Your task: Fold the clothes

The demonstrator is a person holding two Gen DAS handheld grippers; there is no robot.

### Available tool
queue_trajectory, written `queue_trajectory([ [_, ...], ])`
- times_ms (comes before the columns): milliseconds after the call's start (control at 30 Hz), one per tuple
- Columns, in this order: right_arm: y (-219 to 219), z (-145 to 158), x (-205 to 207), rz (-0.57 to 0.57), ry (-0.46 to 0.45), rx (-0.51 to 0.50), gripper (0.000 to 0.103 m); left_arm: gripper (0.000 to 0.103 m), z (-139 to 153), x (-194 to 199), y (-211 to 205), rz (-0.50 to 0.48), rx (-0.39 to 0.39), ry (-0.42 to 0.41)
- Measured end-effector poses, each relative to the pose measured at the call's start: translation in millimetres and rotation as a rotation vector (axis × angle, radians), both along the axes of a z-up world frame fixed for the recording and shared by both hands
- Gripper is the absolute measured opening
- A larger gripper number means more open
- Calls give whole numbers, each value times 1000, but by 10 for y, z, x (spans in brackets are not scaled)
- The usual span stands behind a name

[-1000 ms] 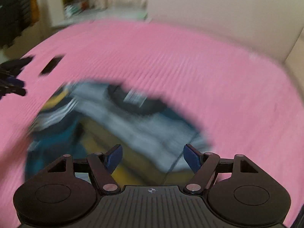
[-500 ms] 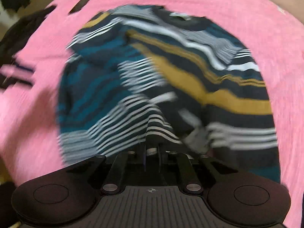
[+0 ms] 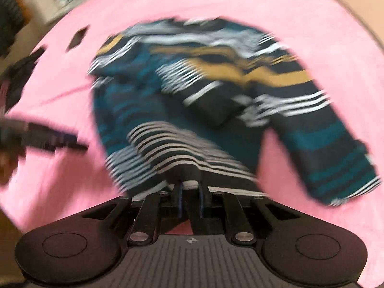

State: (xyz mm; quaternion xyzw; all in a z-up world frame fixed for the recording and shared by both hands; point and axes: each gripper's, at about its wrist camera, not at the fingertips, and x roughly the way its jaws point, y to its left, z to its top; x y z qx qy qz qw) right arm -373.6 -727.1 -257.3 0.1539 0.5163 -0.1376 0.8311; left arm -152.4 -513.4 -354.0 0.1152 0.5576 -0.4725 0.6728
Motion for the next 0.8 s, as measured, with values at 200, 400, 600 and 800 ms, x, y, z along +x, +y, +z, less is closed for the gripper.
queue_trajectory([
  [200,-339,-17,-7,-9,-7,-57,87,4,-267,-217,-268,75,17,42],
  [400,-408,-148,-129,-26,55,-21,87,3,435,-189,248,-28,-2,-33],
  [600,-231,-1,-110,-43,-21,62,87,0,1059,224,1220,-77,212,-160],
  [800,-227,-210,570,60,-87,-17,87,0,946,483,1555,54,309,-184],
])
